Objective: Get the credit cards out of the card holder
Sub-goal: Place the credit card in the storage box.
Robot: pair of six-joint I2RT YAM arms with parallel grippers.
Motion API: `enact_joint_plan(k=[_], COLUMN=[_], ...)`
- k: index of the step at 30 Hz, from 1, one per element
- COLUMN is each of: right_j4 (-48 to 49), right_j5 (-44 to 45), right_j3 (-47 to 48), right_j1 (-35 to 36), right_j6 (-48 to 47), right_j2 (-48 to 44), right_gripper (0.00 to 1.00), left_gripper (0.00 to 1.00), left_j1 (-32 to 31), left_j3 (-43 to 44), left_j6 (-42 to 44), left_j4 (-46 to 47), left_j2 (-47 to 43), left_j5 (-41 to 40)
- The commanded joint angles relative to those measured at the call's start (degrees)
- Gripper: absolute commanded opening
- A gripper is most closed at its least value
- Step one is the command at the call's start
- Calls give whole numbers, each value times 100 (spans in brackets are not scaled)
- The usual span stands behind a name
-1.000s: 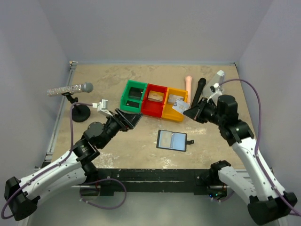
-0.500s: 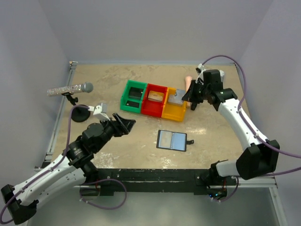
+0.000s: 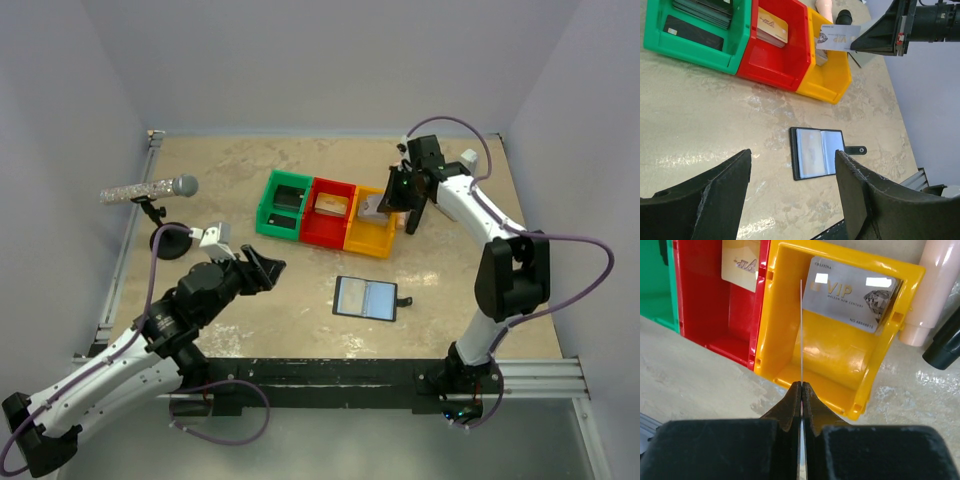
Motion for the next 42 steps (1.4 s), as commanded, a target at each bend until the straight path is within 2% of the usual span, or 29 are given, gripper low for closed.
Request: enact_joint_plan(k=[1, 12, 24, 35, 42], right_j4=[21, 153, 496, 434, 470], right_j5=[68, -213, -529, -679, -688], right_j3=[356, 435, 286, 418, 339], right_j1=[-31, -198, -418, -488, -532], right_j6=[-79, 114, 536, 660, 739], right_j2=[200, 736, 780, 965, 974], right_gripper=[0, 0, 0, 0, 9], left_gripper=[72, 72, 72, 72, 72], left_j1=[18, 18, 18, 18, 18], left_j3=[-31, -128, -190, -233, -233], left_j6=[143, 125, 81, 72, 81], left_j4=[50, 252, 349, 428, 472], left_j2=[40, 312, 427, 488, 550], left_j5=[-71, -19, 25, 69, 113])
